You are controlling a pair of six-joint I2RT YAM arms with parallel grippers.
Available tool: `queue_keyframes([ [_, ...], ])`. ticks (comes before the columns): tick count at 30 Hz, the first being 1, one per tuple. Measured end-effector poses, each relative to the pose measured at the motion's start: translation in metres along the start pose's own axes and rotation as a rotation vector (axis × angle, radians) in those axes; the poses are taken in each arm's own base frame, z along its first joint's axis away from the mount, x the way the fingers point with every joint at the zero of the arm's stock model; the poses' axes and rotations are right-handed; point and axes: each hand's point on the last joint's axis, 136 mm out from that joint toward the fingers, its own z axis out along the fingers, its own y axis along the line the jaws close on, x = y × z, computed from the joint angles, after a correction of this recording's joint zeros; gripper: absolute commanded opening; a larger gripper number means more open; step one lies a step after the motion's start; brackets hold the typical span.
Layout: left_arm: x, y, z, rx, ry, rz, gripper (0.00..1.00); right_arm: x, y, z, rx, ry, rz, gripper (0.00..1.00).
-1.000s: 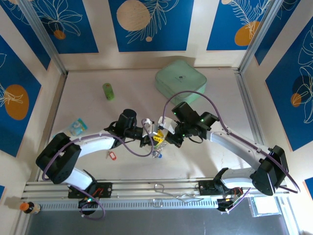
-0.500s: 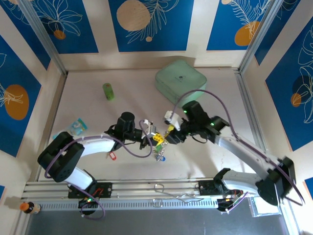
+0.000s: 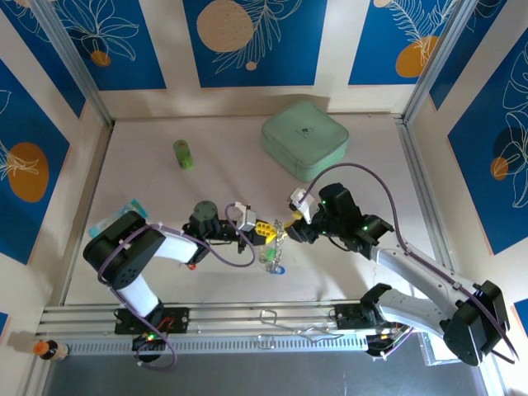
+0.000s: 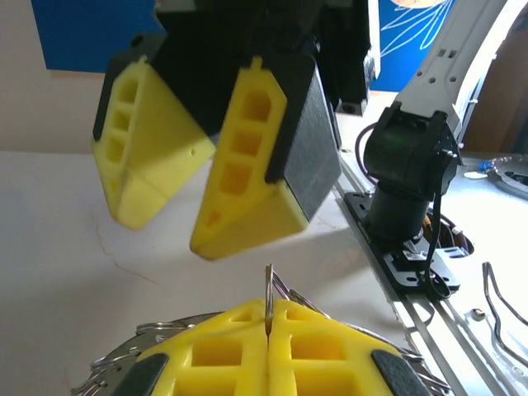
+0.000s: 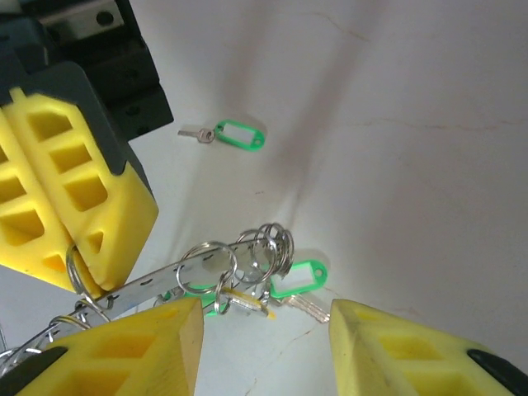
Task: Put the keys on the keyring
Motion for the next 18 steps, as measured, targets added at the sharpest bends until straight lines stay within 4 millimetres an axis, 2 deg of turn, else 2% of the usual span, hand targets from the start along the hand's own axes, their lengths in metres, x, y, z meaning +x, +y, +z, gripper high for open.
queue_keyframes([
  [11, -0.004, -0.002, 0.0, 0.014, -0.014, 0.014, 0.0, 0.002, 0.019, 0.0, -0.054, 0.012, -0.083, 0.46],
  [18, -0.005, -0.001, -0.001, 0.008, -0.015, 0.016, 0.0, 0.0, 0.05, -0.006, -0.176, -0.01, -0.137, 0.49],
])
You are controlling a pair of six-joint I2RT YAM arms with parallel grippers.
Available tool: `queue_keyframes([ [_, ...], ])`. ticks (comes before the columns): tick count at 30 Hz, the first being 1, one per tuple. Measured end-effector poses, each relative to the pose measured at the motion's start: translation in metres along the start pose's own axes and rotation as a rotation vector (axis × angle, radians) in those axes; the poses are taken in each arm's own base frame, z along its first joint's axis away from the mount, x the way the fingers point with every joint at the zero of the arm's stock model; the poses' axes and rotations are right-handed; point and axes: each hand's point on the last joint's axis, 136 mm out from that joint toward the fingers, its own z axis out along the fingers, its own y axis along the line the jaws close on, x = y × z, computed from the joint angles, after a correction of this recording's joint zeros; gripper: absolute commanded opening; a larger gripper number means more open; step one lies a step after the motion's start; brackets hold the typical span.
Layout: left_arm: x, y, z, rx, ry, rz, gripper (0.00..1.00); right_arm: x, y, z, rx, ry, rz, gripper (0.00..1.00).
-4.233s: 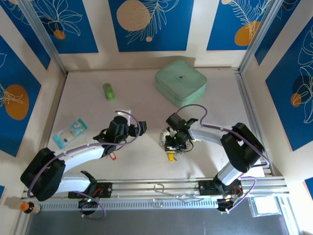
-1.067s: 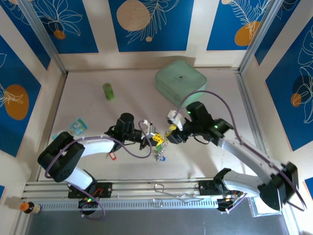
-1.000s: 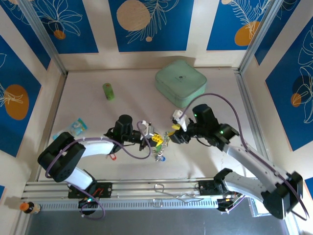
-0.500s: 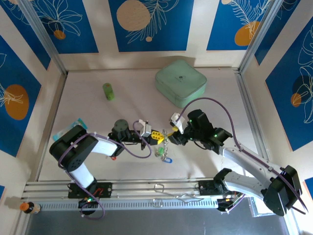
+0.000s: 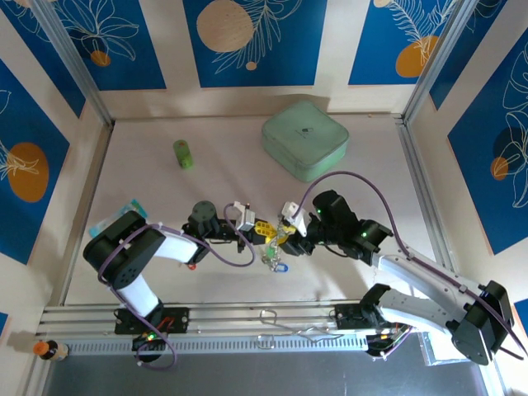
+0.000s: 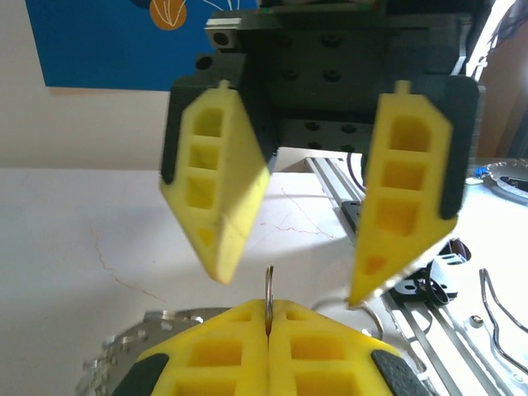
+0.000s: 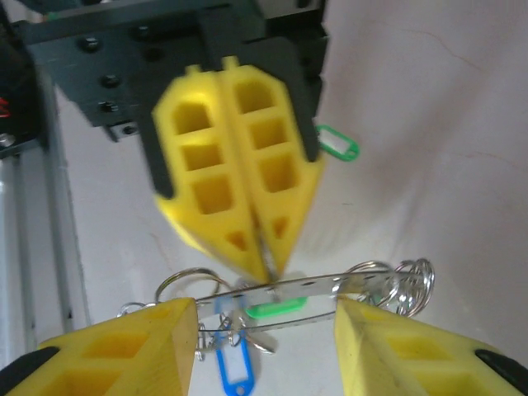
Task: Put the keys on the keyring
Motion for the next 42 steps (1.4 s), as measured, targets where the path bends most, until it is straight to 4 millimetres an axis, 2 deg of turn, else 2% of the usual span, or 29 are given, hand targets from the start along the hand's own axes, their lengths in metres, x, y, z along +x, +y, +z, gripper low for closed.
queue_keyframes([
  [3, 0.0, 0.0, 0.0, 0.0, -0.001, 0.001, 0.0, 0.001, 0.008, 0.0, -0.031, 0.005, -0.011, 0.48],
  [8, -0.011, -0.002, -0.001, 0.001, -0.018, 0.026, 0.0, -0.002, 0.007, -0.008, -0.011, -0.045, -0.025, 0.44],
  [12, -0.022, -0.005, -0.002, 0.006, -0.036, 0.052, 0.0, -0.011, -0.005, -0.029, 0.06, -0.166, -0.057, 0.26],
  [16, -0.029, -0.008, -0.004, 0.012, -0.045, 0.069, 0.0, -0.02, -0.012, -0.04, 0.105, -0.253, -0.112, 0.29],
  [25, -0.034, -0.014, -0.005, 0.029, -0.042, 0.068, 0.0, -0.032, 0.007, -0.032, -0.037, -0.305, -0.172, 0.34],
  [29, -0.037, -0.015, -0.005, 0.036, -0.045, 0.073, 0.0, -0.034, 0.012, -0.029, -0.081, -0.315, -0.176, 0.33],
  [39, -0.038, -0.017, -0.005, 0.047, -0.044, 0.073, 0.0, -0.034, 0.009, -0.017, -0.105, -0.306, -0.164, 0.29],
  [42, -0.037, -0.017, -0.005, 0.047, -0.04, 0.067, 0.0, -0.035, 0.01, -0.015, -0.114, -0.303, -0.165, 0.25],
])
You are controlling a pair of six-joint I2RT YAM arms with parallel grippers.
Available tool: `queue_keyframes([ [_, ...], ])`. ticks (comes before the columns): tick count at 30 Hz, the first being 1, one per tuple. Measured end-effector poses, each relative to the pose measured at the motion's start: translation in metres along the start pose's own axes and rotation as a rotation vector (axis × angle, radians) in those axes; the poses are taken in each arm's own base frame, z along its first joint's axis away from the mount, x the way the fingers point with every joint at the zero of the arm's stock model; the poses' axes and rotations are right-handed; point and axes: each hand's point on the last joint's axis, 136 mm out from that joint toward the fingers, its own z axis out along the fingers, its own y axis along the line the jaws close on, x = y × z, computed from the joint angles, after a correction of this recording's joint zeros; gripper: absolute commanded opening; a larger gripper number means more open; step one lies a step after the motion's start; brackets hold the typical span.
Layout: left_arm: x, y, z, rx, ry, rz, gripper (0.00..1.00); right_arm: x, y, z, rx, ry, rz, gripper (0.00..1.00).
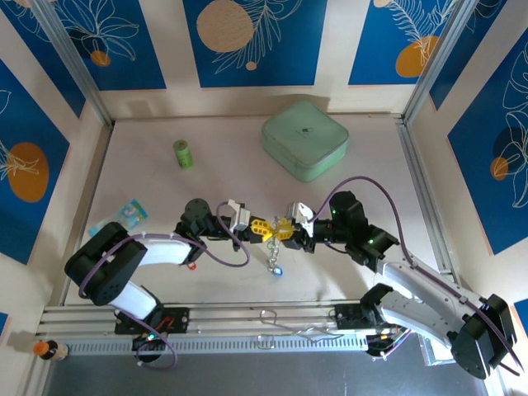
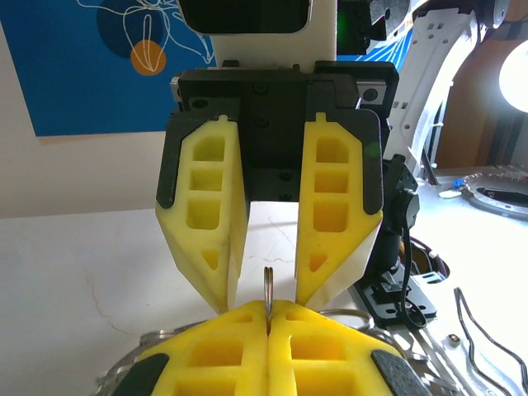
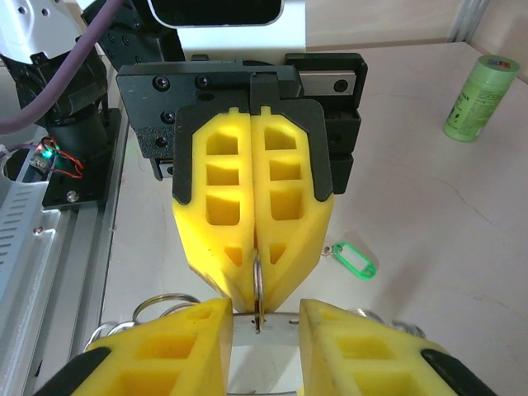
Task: Put the keys on the keyring
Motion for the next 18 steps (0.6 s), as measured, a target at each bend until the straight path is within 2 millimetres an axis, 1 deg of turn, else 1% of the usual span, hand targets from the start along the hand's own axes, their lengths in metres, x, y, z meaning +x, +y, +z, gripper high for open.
queue_keyframes([
  [3, 0.0008, 0.0013, -0.0009, -0.004, 0.003, -0.004, 0.0, -0.0002, 0.0002, 0.0013, -0.007, -0.001, 0.0, 0.16],
  [6, 0.0016, 0.0022, -0.0015, -0.007, 0.005, -0.007, 0.0, -0.0002, 0.0006, 0.0019, -0.011, -0.001, -0.006, 0.0],
  [7, 0.0018, 0.0026, -0.0018, -0.009, 0.006, -0.007, 0.01, -0.0002, 0.0002, 0.0017, -0.01, -0.001, -0.008, 0.0],
  [9, 0.0024, 0.0028, -0.002, -0.01, 0.009, 0.004, 0.13, 0.0, 0.0001, 0.0018, -0.011, 0.006, -0.005, 0.0],
  [11, 0.0023, 0.0036, -0.0025, -0.019, 0.015, 0.012, 0.18, -0.0005, 0.0002, 0.0018, -0.016, 0.017, -0.007, 0.0],
  [15, 0.0016, 0.006, -0.0056, -0.06, 0.056, 0.049, 0.19, -0.0017, 0.0004, 0.0005, -0.025, 0.067, -0.017, 0.0],
  [18, -0.0029, 0.0088, -0.0066, -0.089, 0.1, 0.094, 0.19, -0.005, -0.0007, 0.0007, -0.031, 0.112, -0.028, 0.0],
])
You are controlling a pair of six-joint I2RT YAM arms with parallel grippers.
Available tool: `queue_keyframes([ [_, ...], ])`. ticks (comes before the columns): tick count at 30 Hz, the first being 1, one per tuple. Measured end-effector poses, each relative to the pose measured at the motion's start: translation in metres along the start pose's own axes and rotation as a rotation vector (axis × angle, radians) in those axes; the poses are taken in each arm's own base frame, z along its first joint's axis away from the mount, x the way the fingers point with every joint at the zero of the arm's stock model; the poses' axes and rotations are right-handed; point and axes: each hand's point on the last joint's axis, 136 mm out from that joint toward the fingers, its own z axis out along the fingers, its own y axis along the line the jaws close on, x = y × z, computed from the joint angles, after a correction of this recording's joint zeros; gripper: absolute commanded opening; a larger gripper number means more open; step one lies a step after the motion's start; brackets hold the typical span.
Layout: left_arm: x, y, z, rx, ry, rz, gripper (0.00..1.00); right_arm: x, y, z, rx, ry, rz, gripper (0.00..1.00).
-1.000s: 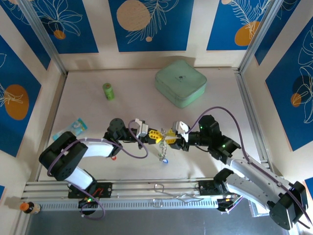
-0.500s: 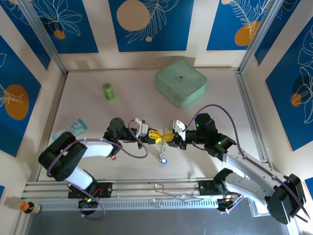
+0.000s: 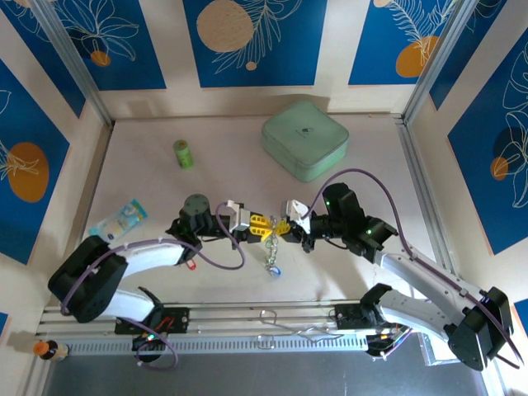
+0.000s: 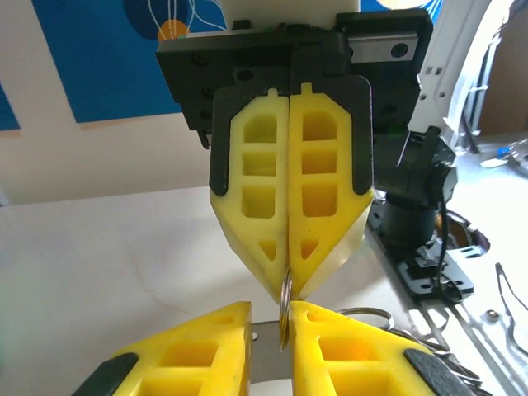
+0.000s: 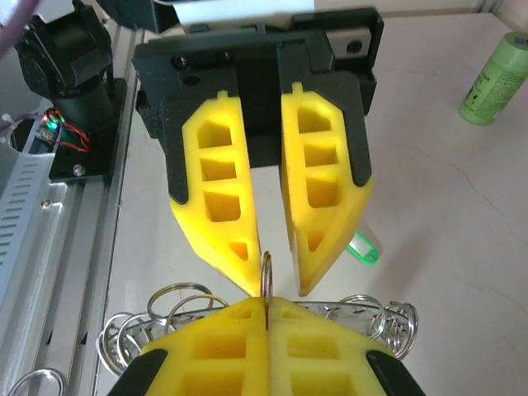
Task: Put the keys on the keyring
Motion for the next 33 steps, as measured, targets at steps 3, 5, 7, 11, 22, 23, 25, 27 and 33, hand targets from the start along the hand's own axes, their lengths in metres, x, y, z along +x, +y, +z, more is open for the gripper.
queue_keyframes([
  [3, -0.003, 0.003, 0.0, -0.014, 0.048, 0.045, 0.17, -0.001, -0.001, 0.0, -0.002, 0.043, -0.011, 0.0],
  [5, -0.001, 0.003, 0.0, -0.016, 0.079, 0.056, 0.15, 0.001, 0.0, 0.001, -0.005, 0.073, -0.015, 0.0],
  [7, 0.004, 0.001, 0.0, -0.008, 0.109, 0.056, 0.11, 0.003, 0.001, 0.002, -0.007, 0.105, -0.016, 0.0],
  [11, 0.013, -0.003, 0.001, 0.016, 0.161, 0.052, 0.0, 0.009, 0.001, 0.004, -0.01, 0.155, -0.014, 0.0],
  [22, 0.019, -0.008, -0.006, -0.027, 0.138, 0.046, 0.0, 0.001, 0.007, -0.007, 0.046, 0.041, -0.05, 0.39],
  [23, 0.019, -0.009, -0.007, -0.033, 0.123, 0.041, 0.0, 0.004, 0.008, -0.008, 0.052, 0.026, -0.044, 0.39],
  [25, 0.018, -0.01, -0.009, -0.052, 0.089, 0.03, 0.0, 0.012, 0.011, -0.008, 0.057, 0.01, -0.03, 0.38],
  [27, 0.012, -0.01, -0.009, -0.061, 0.051, 0.031, 0.0, 0.019, 0.012, -0.005, 0.059, 0.008, -0.017, 0.37],
  [33, -0.008, -0.005, -0.007, -0.07, -0.034, 0.051, 0.0, 0.022, 0.008, -0.001, 0.085, -0.012, -0.018, 0.33],
])
